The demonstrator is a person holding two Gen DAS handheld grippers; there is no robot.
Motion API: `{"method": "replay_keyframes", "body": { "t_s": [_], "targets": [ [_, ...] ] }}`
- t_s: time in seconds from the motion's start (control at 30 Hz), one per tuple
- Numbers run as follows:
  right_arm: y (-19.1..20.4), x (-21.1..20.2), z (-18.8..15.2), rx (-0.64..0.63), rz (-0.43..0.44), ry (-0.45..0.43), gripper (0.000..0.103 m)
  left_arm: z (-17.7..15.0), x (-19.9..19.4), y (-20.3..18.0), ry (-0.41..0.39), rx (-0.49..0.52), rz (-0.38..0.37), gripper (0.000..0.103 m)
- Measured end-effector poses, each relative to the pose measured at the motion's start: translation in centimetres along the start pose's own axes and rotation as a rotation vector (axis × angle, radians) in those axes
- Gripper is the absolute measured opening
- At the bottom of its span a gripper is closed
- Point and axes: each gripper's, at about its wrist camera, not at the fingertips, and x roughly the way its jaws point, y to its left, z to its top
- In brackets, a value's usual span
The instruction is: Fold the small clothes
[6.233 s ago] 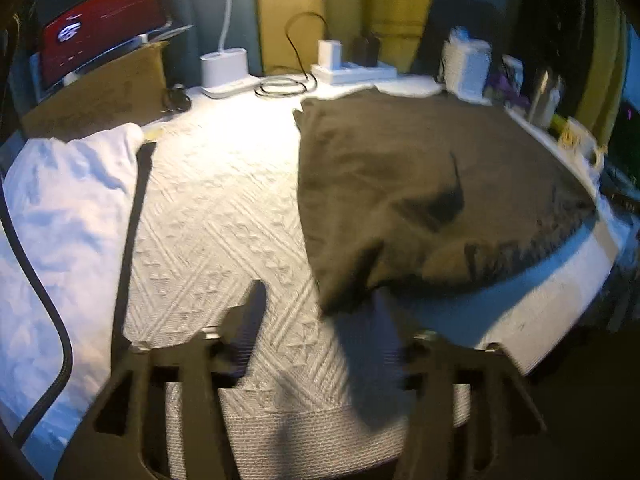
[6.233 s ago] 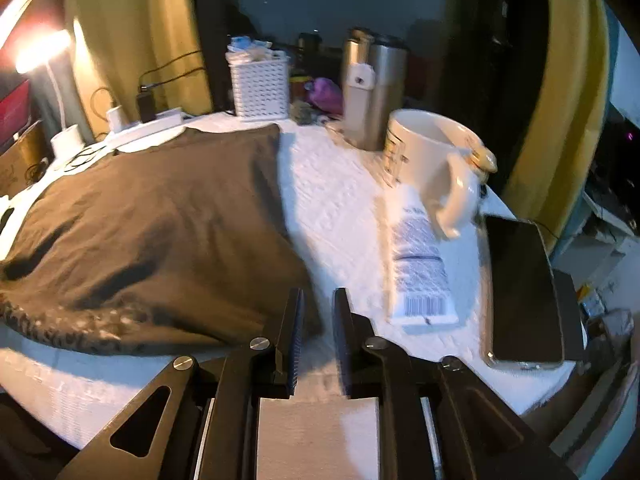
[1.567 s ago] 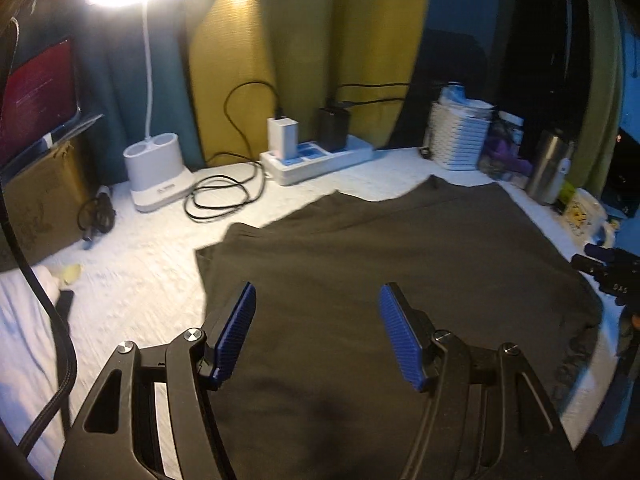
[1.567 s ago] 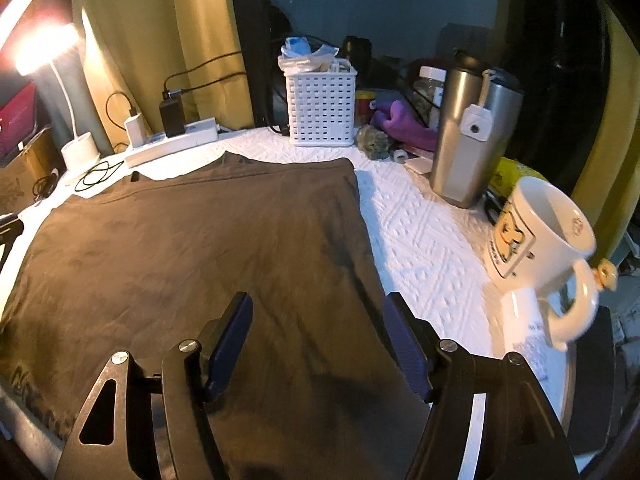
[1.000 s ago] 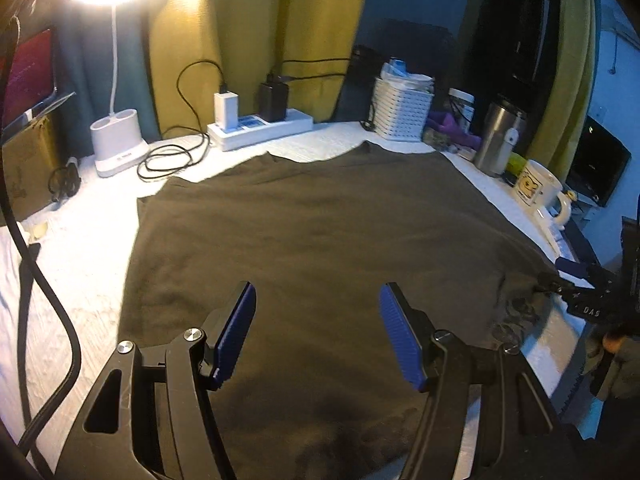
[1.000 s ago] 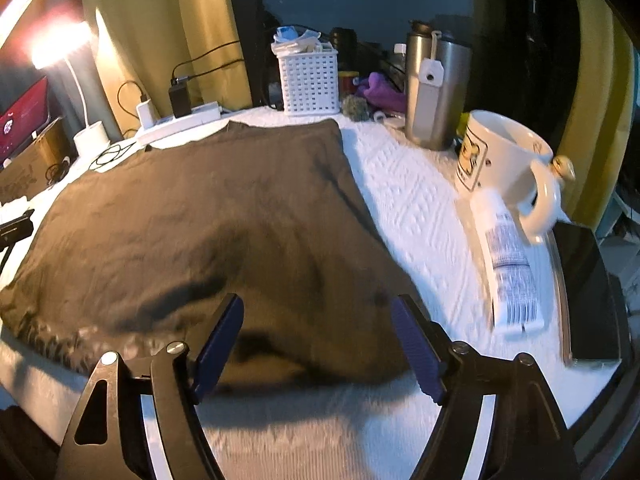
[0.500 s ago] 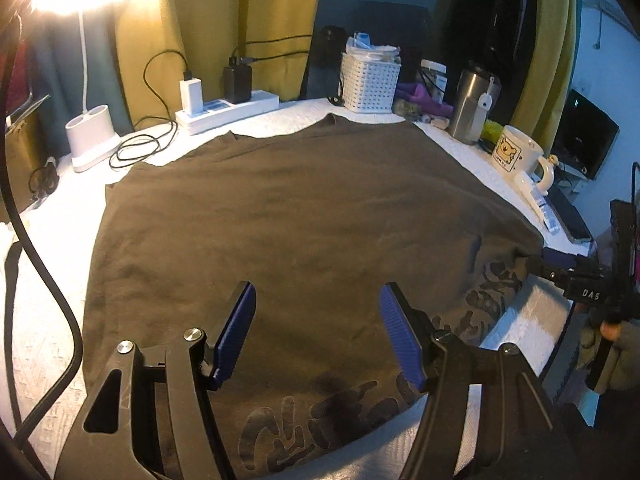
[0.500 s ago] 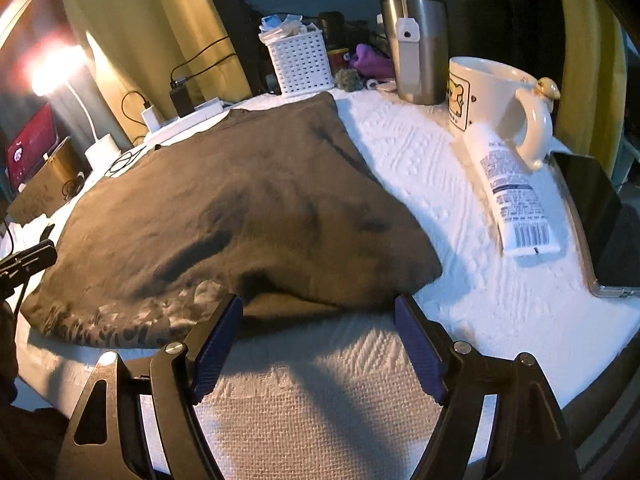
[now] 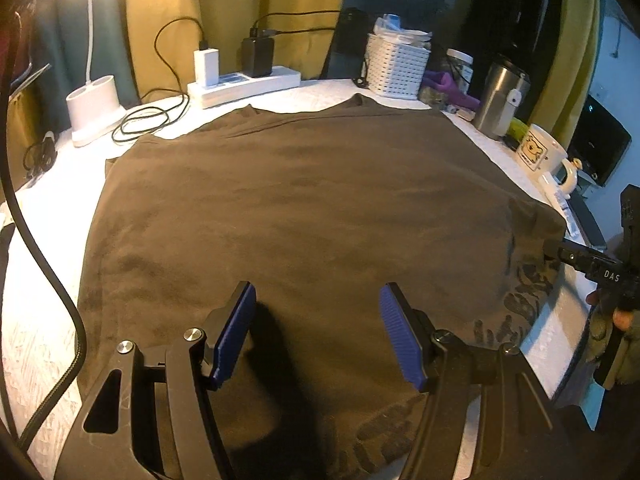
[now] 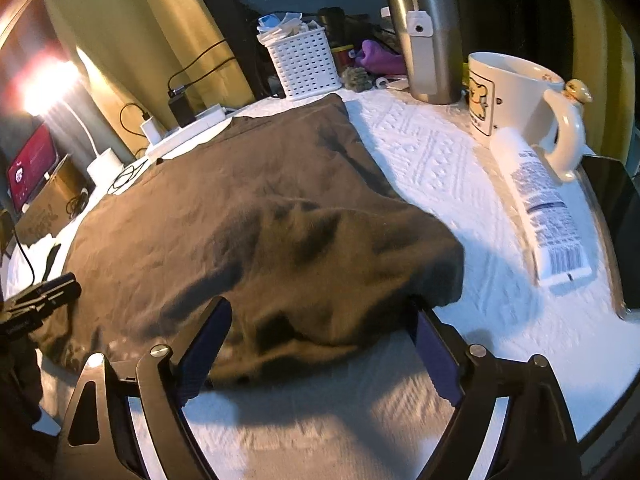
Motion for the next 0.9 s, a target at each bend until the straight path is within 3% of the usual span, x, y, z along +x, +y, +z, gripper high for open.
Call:
{"method": "replay_keyframes", "body": {
  "t_s": [0.63,0.77,0.8,0.83,0.9],
  "targets": [
    [1.6,3.5,3.3,-0.018,0.015,0.005,0.088,2.7,2.5,2.5,0.027,-0.001,-0.006,0.065],
    [1.8,4.3,4.0,-0.021,0.014,0.005,0.063,3.1,2.7,3.2,0.026,-0.005,-0.003,0.065],
    [1.7,4.5,4.2,-0.019,0.012,0.008,0.048,3.2,2.7,3.4,0.025,-0.008,-0.002,0.065],
    [1.5,4.6,4.5,-0.013,0.013,0.009,0.041,3.3,2.7,3.6,0.025,-0.011,-0.001,0.065],
    [1.4,4.9,4.9,-0.006,0.037,0.018,0.037,3.5,2.8,4.0,0.023,-0.016,0.002,0.065]
  ]
}}
